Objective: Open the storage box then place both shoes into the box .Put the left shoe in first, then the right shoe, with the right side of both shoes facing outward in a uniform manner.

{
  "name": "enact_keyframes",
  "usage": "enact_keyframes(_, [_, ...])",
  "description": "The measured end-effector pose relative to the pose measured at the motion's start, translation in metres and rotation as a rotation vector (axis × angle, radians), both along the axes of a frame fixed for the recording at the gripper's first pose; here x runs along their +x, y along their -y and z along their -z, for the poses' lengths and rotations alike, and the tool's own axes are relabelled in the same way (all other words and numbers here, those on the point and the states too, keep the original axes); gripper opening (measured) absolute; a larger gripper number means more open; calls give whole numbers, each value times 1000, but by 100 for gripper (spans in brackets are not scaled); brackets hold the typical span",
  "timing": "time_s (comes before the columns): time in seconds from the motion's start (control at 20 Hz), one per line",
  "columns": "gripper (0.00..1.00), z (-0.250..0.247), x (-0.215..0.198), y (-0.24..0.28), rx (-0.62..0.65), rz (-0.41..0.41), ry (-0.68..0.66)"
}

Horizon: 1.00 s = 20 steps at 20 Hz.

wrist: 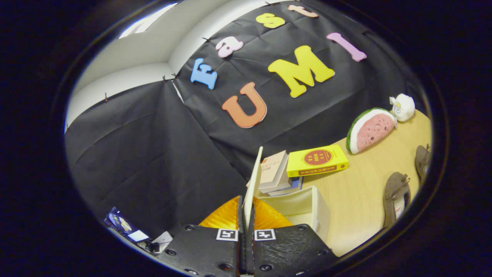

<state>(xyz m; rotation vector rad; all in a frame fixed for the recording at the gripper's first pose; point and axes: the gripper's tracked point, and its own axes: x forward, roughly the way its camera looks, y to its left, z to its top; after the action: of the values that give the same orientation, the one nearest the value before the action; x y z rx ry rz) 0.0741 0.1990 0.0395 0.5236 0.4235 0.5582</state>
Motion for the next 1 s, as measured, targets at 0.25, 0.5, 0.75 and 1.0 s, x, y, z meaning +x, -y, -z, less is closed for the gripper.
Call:
enact_keyframes(0.25, [10,-35,-3,-84,-108,-107,82])
enact_keyframes(0.5, [35,-33,-15,-165,-170,-225,130])
enact_keyframes(0.75, [84,-13,-23,-212,-198,-289,139])
enact_keyframes(1.0, [95,-2,-34,-235,-213,-333,156])
